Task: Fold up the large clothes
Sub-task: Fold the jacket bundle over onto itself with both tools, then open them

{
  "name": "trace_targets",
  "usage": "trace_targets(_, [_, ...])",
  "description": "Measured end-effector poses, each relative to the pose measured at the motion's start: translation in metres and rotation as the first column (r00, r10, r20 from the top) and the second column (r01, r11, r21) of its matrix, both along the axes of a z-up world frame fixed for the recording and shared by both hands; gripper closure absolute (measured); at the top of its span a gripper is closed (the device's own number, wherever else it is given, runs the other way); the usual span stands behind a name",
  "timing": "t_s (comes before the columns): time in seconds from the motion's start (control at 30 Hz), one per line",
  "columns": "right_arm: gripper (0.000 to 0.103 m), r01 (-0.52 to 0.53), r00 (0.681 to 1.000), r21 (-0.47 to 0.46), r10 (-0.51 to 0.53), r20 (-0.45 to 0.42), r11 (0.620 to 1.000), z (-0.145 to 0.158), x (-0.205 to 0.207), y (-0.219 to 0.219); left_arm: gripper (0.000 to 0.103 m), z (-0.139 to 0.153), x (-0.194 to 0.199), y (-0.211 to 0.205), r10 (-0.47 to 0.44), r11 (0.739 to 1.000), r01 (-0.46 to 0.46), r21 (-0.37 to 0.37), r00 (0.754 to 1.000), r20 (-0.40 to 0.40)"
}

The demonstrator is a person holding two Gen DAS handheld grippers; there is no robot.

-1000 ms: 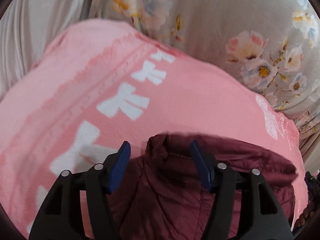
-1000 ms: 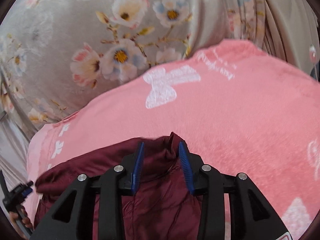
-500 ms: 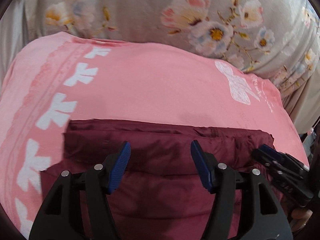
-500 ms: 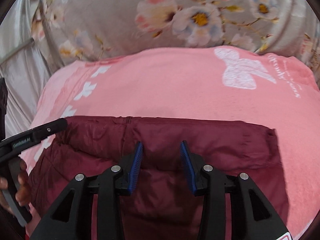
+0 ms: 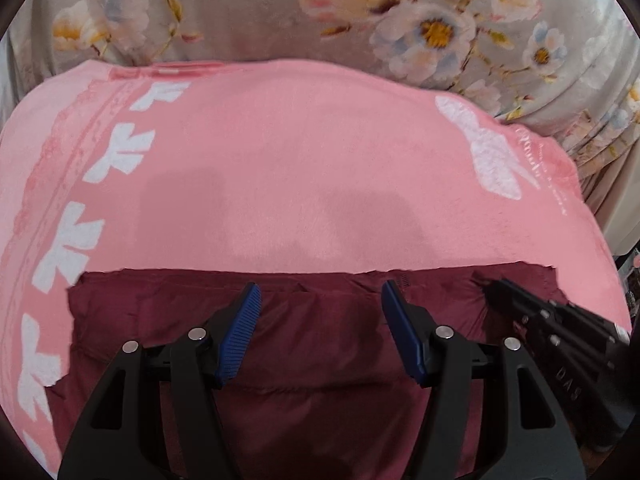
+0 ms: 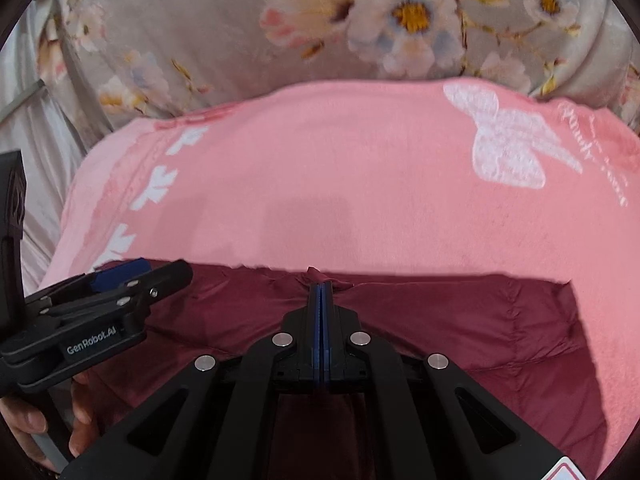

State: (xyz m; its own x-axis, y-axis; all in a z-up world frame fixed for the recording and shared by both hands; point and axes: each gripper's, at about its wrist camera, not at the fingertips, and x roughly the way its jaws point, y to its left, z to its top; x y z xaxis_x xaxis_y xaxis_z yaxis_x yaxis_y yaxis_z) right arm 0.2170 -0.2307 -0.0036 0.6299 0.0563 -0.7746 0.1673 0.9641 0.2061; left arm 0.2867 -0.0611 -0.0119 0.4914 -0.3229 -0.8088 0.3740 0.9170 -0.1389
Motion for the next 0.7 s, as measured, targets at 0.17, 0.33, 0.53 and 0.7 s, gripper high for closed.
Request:
trace_targets(0.17, [0.103, 0.017, 0.999, 0.046, -0.014, -0.050, 0.999, -0.032, 0.005, -0.006, 0.043, -0.031, 0.007, -0.003, 0.017, 1.000, -0.016, 0.017, 0.999, -0.029])
trace_targets(0.33, [0.103, 0.012, 0.997, 0.079, -0.006, -0.073, 0.997, -0.046, 0.010, -0.008, 0.041, -0.044, 0.009, -0.006, 0.024, 0.999, -0.024, 0.030, 1.000, -0.011])
trace_targets(0.53, [0.103, 0.001, 0.998, 0.023, 0.000, -0.058, 1.000, -0.051, 0.010, 0.001, 0.039, -0.050, 0.007, -0.013, 0.026, 0.998, -0.027, 0.060, 0.999, 0.031])
trace_targets(0.7, [0.103, 0.001, 0.999, 0.013, -0.001, -0.049, 1.000, -0.052, 0.009, 0.000, 0.038, -0.052, 0.008, -0.013, 0.025, 0.998, -0.028, 0.063, 0.999, 0.037])
